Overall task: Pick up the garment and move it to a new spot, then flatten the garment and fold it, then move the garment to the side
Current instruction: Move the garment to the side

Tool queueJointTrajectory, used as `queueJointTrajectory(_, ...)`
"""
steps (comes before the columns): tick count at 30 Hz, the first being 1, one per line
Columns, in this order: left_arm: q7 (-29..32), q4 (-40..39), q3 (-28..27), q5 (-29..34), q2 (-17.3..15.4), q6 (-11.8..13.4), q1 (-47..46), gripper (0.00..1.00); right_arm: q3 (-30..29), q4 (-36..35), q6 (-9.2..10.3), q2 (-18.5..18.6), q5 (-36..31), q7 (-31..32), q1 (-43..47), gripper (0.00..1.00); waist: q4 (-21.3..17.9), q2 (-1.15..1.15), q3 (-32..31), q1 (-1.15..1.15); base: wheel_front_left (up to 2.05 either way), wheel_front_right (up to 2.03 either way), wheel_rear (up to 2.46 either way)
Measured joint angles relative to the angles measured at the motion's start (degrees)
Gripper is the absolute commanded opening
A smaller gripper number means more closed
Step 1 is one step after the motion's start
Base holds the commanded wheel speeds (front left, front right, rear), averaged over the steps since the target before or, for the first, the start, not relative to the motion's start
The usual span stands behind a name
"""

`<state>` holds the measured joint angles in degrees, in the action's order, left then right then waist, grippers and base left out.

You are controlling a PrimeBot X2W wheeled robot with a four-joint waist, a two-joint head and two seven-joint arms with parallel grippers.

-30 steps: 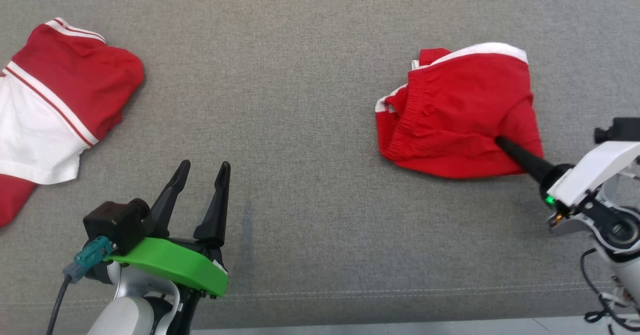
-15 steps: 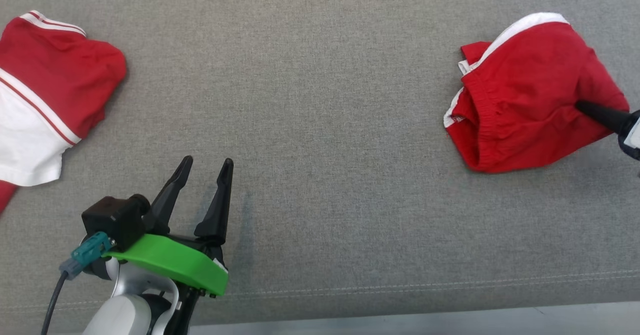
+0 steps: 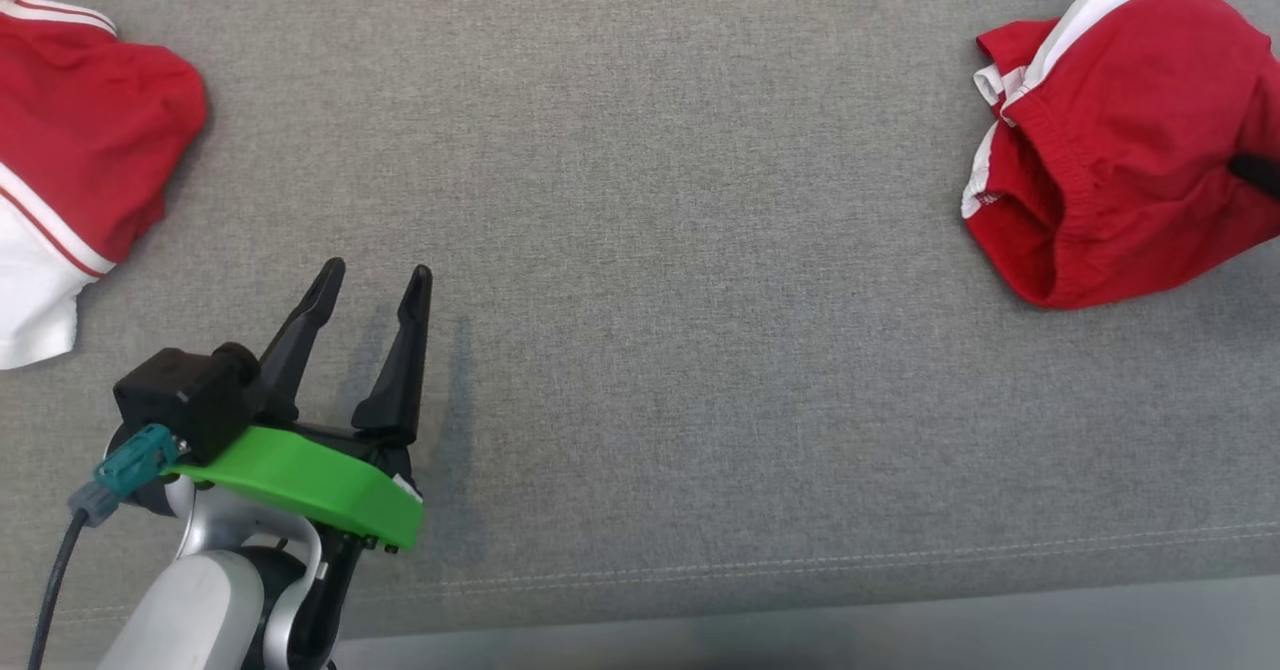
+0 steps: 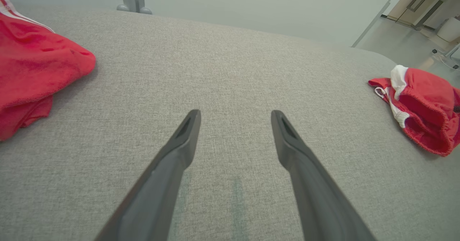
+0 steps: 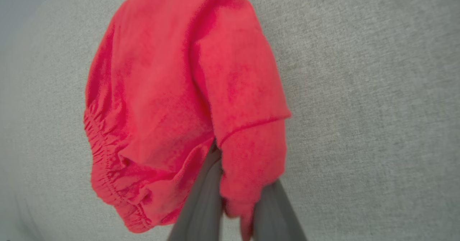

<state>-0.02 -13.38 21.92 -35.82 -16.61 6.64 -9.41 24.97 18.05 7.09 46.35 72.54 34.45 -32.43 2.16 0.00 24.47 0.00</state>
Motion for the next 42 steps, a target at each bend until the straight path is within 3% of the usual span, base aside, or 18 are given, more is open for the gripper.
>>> queueJointTrajectory(8, 1.6, -1.2, -1.9, 1.3, -2.5, 0.0, 0.0, 1.00, -1.1, 3.0, 0.00, -3.1, -0.1, -2.8, 0.0, 0.00, -2.8, 0.00, 1.1, 0.00, 0.00, 0.00, 0.00)
queueJointTrajectory(24, 4.6, -3.6, -2.5, 1.8, -3.4, 0.0, 0.0, 1.00, -4.0, 11.6, 0.01, -5.7, -3.2, -14.1, 0.0, 0.00, -8.5, 0.00, 2.9, 0.00, 0.00, 0.00, 0.00)
queueJointTrajectory(25, 4.8, -3.6, -2.4, 1.8, -3.4, 0.0, 0.0, 1.00, -4.1, 12.3, 0.01, -5.8, -3.3, -14.6, 0.1, 0.33, -8.6, 0.00, 3.0, 0.00, 0.00, 0.00, 0.00)
queueJointTrajectory(26, 5.1, -3.7, -2.4, 1.8, -3.4, 0.0, 0.0, 1.00, -4.1, 13.0, 0.02, -5.8, -3.5, -15.1, 0.1, 0.53, -8.7, 0.00, 3.0, 0.00, 0.00, 0.00, 0.00)
queueJointTrajectory(27, 5.1, -3.7, -2.4, 1.9, -3.4, 0.0, 0.0, 1.00, -4.1, 13.4, 0.02, -5.8, -3.7, -15.4, 0.1, 1.00, -8.7, 0.00, 3.0, 0.00, 0.00, 0.00, 0.00)
queueJointTrajectory(42, 5.8, -3.7, -2.7, 1.9, -2.7, 0.2, 0.0, 1.00, -3.6, 20.1, 0.07, -7.5, -5.4, -18.8, 2.1, 1.00, -9.2, 0.00, 1.0, 0.00, 0.00, 0.00, 0.00)
